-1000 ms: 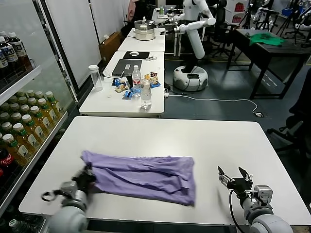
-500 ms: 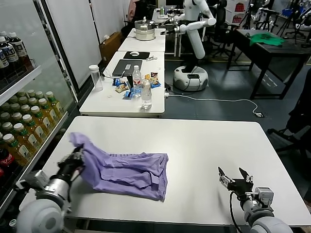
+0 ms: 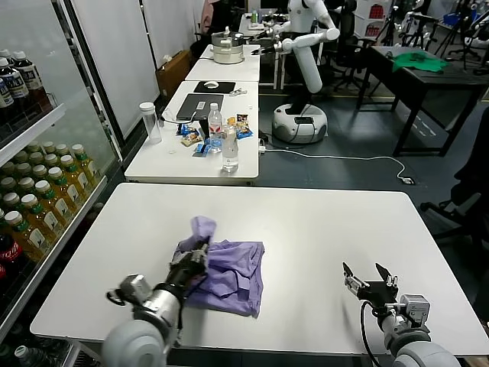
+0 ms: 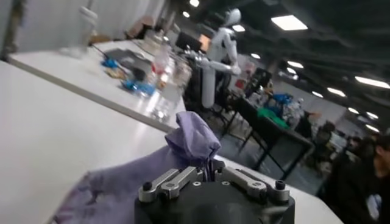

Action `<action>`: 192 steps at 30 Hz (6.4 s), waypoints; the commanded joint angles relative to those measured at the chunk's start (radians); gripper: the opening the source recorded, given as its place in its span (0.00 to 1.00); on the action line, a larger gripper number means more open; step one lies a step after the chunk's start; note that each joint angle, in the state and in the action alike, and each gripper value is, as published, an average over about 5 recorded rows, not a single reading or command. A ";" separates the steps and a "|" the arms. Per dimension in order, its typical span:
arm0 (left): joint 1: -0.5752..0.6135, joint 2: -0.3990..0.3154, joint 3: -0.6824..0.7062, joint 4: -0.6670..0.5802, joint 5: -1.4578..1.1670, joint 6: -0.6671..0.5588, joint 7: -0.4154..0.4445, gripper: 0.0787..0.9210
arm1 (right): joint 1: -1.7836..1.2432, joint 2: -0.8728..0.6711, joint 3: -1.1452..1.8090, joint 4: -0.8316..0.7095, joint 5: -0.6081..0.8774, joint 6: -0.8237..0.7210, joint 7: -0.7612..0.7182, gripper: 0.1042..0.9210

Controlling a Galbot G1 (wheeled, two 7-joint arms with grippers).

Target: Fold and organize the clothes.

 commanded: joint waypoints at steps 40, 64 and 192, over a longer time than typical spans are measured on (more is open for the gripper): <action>-0.029 0.029 0.033 0.358 0.551 -0.026 -0.054 0.88 | 0.043 0.007 -0.020 -0.047 -0.010 0.007 0.001 0.88; -0.021 0.072 -0.193 0.219 -0.067 -0.019 -0.021 0.21 | 0.037 0.017 -0.016 -0.029 -0.009 0.003 0.002 0.88; 0.021 0.110 -0.076 0.151 0.599 -0.171 -0.060 0.88 | 0.704 -0.105 -0.384 -0.598 -0.065 0.021 -0.066 0.02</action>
